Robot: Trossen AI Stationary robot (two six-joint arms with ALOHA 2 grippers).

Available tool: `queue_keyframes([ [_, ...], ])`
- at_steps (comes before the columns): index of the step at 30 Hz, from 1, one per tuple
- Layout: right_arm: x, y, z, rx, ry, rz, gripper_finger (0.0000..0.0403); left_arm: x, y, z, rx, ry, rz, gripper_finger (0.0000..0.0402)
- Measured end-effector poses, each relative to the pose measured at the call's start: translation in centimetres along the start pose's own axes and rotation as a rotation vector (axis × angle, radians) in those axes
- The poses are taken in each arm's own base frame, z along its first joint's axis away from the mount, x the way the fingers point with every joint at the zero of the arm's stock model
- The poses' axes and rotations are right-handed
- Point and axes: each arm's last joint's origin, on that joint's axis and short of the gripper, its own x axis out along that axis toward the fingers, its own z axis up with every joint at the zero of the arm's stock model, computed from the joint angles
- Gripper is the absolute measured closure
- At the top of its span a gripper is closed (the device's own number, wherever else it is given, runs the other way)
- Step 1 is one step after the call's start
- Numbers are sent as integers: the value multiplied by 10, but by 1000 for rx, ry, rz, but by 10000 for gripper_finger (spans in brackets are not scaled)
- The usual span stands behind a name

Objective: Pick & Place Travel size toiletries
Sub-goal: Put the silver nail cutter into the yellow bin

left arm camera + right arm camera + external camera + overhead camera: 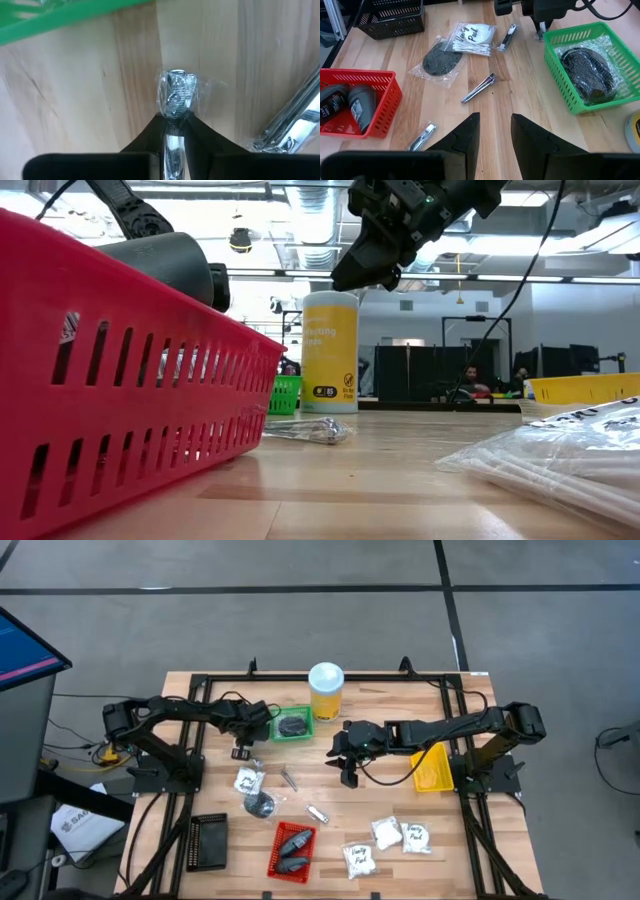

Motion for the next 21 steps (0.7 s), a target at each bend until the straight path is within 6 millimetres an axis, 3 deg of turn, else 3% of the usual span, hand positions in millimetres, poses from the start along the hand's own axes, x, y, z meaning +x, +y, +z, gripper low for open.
queue_keyframes([
  [9, 0, 0, 0, 0, 0, 0, 301, -8, -5, -7, -76, 8, -30, 368],
  [21, 0, 0, 1, 0, -7, 1, 301, -71, -18, -11, -221, -363, -62, 368],
])
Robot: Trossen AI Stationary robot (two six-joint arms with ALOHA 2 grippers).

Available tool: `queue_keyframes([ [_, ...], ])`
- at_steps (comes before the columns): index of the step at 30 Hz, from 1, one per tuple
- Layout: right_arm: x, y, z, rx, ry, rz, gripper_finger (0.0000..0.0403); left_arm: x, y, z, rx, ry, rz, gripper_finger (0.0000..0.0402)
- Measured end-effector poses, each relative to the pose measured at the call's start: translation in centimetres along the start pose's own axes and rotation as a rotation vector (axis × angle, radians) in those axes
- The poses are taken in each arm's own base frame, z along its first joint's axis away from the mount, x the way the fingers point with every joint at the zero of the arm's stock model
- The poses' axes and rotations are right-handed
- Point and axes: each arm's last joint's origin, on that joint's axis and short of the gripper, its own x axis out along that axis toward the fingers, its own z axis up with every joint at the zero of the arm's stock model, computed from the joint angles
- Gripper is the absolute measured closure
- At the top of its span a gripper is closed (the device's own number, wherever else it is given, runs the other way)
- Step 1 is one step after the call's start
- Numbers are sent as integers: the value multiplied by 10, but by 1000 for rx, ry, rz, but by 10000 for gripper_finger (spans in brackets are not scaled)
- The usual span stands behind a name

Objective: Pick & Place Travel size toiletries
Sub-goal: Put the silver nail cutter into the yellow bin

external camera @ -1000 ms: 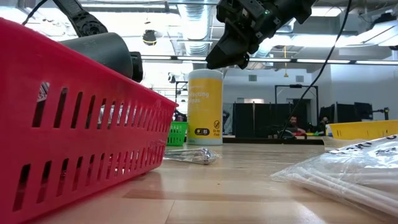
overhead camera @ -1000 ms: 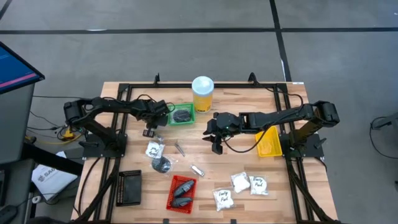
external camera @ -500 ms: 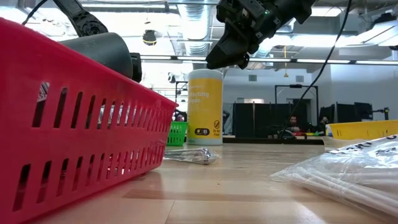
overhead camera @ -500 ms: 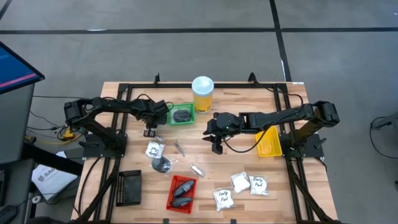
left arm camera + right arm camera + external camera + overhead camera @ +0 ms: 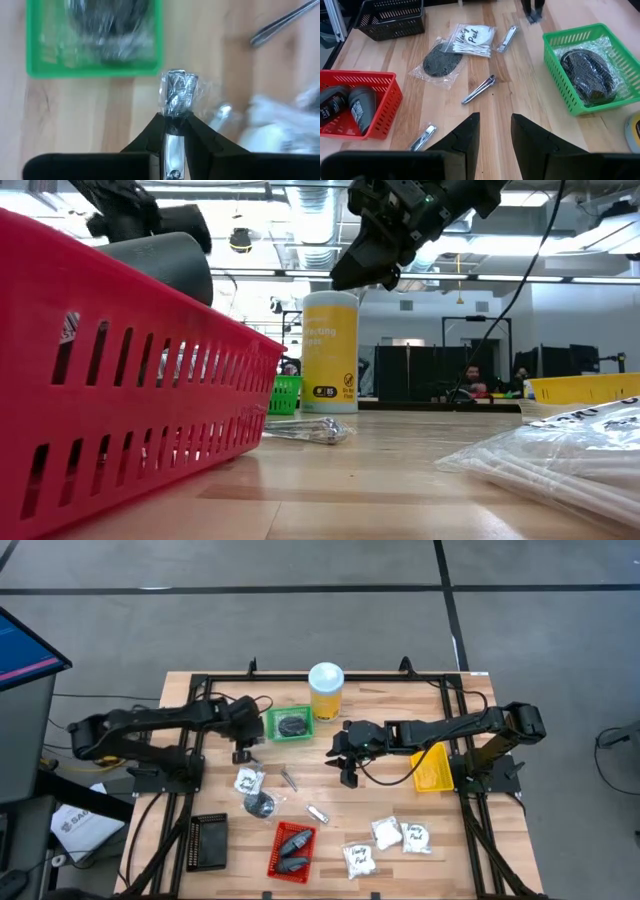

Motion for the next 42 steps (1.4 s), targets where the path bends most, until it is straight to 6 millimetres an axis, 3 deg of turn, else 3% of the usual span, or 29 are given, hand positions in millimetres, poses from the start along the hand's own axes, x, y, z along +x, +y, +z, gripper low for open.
queue_keyframes([
  [12, -1, 2, 14, -51, -149, 14, 301, -50, -25, 21, -55, -460, -101, 363],
  [20, -4, 3, 26, -124, -270, 16, 301, -61, -38, 47, -46, -718, -152, 362],
  [28, -6, 4, 33, -182, -355, 11, 295, -66, -45, 61, -28, -850, -175, 364],
  [32, -7, 5, 35, -209, -373, 7, 272, -60, -47, 65, -27, -841, -176, 361],
  [42, -9, 5, 40, -230, -431, 3, 169, -46, -47, 80, -23, -893, -173, 359],
])
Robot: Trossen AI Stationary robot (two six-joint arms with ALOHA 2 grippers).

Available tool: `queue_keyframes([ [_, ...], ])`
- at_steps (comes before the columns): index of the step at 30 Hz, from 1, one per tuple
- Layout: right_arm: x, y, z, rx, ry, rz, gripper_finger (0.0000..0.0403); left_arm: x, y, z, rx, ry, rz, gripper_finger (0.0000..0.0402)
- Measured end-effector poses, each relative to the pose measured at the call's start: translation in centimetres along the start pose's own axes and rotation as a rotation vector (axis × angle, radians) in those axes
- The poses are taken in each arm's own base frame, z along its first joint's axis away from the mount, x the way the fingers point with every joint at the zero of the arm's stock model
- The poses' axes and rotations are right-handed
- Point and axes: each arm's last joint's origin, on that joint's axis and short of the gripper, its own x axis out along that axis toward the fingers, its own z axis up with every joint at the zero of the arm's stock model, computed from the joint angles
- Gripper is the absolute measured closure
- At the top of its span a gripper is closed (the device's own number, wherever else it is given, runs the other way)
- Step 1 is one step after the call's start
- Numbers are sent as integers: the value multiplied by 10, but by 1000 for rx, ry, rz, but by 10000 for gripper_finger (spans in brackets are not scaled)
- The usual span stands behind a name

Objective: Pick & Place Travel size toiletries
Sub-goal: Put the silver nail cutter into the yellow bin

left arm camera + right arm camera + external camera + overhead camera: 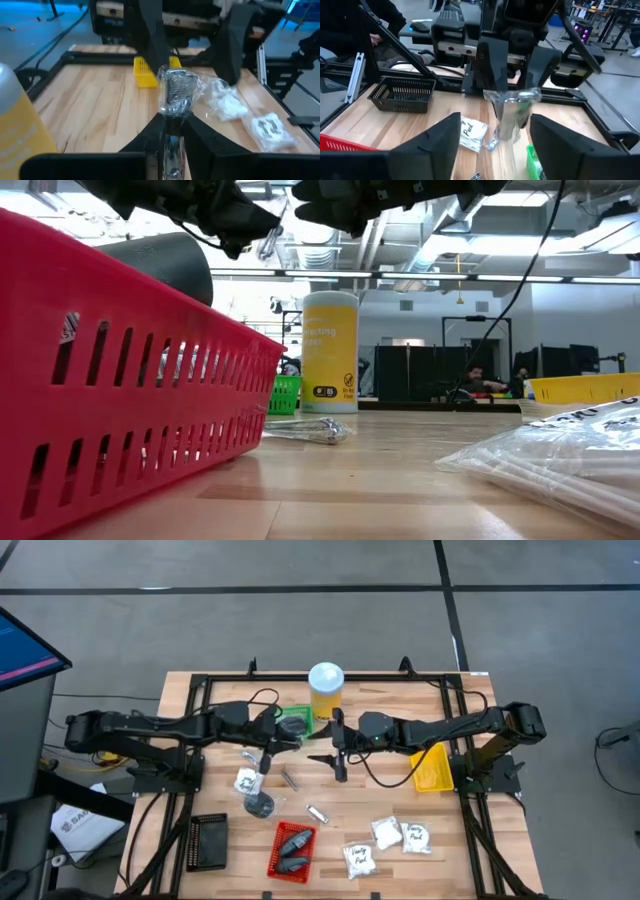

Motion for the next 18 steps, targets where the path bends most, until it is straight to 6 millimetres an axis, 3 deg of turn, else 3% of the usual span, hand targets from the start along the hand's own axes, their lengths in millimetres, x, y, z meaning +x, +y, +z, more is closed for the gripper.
queue_keyframes([
  [4, 0, -1, 2, -1, -26, -4, 153, 4, 1, 0, 3, -18, 0, 363],
  [18, 0, -5, 6, -39, -55, -66, 154, 8, -13, 7, 30, -93, -55, 359],
])
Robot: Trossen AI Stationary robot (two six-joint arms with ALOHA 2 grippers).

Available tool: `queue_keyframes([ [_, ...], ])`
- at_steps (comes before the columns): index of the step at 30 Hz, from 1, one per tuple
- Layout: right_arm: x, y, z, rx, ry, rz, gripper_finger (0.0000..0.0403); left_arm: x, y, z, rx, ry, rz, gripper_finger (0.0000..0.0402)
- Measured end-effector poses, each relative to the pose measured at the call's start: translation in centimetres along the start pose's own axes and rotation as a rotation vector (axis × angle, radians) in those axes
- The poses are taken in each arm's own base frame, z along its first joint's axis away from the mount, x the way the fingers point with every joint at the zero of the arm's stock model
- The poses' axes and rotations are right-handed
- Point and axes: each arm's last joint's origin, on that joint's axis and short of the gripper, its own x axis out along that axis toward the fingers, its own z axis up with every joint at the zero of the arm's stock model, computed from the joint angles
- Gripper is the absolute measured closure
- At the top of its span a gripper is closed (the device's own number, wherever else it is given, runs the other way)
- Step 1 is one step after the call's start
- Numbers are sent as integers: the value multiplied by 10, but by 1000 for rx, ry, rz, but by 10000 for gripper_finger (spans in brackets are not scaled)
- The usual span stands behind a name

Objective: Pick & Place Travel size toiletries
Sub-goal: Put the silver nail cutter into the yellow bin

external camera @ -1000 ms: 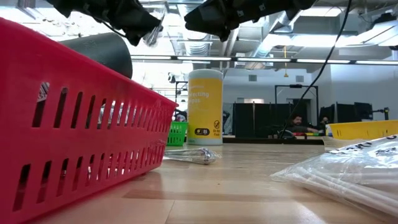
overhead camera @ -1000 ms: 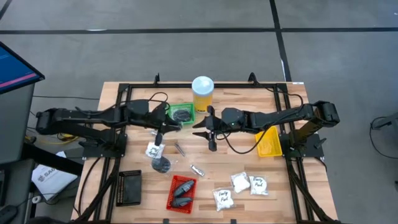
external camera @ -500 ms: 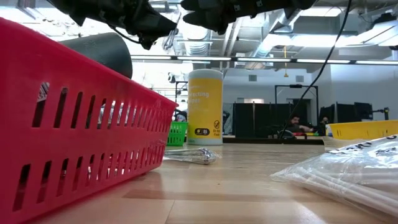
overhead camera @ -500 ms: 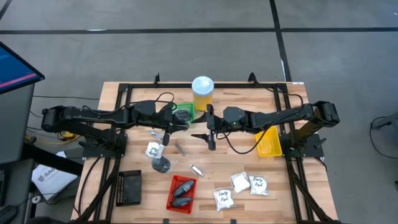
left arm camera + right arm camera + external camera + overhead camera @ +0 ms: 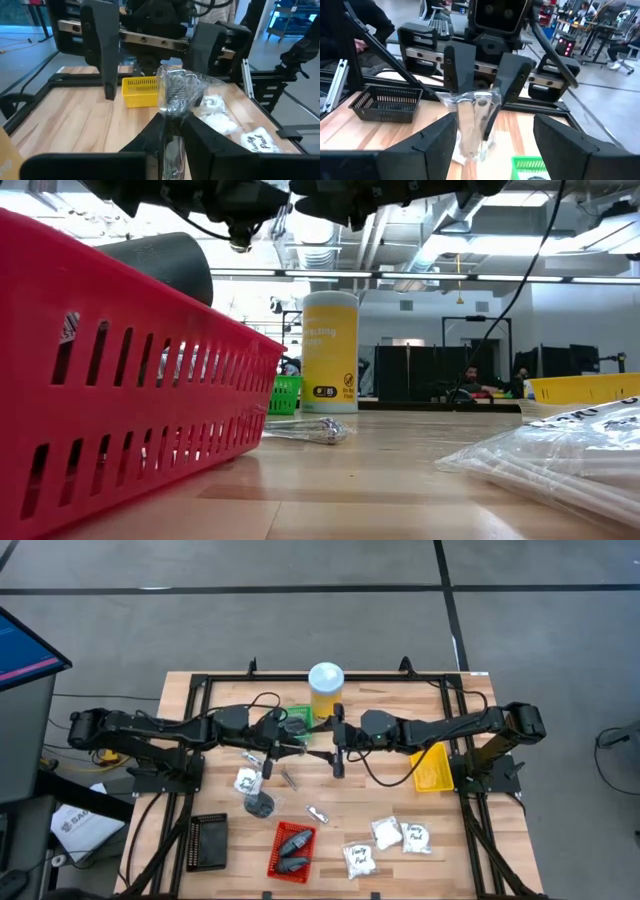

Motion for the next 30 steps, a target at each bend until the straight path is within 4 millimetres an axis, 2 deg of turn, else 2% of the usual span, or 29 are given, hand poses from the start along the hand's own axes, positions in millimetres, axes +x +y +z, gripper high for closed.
queue_keyframes([
  [7, 2, 1, 3, -2, -43, -4, 154, 2, 0, 1, 8, -23, -3, 363],
  [14, 1, 1, 4, 5, -60, -6, 162, 14, 1, -5, 11, -21, -2, 360],
  [18, 1, 3, 4, 6, -56, 0, 209, 18, 2, -9, 27, -11, -1, 361],
  [24, 1, 3, 1, 3, -27, 11, 326, 20, 3, -8, 33, -36, 9, 359],
  [30, 1, 6, 3, -10, -31, 15, 327, 20, 2, -6, 40, -54, 2, 358],
])
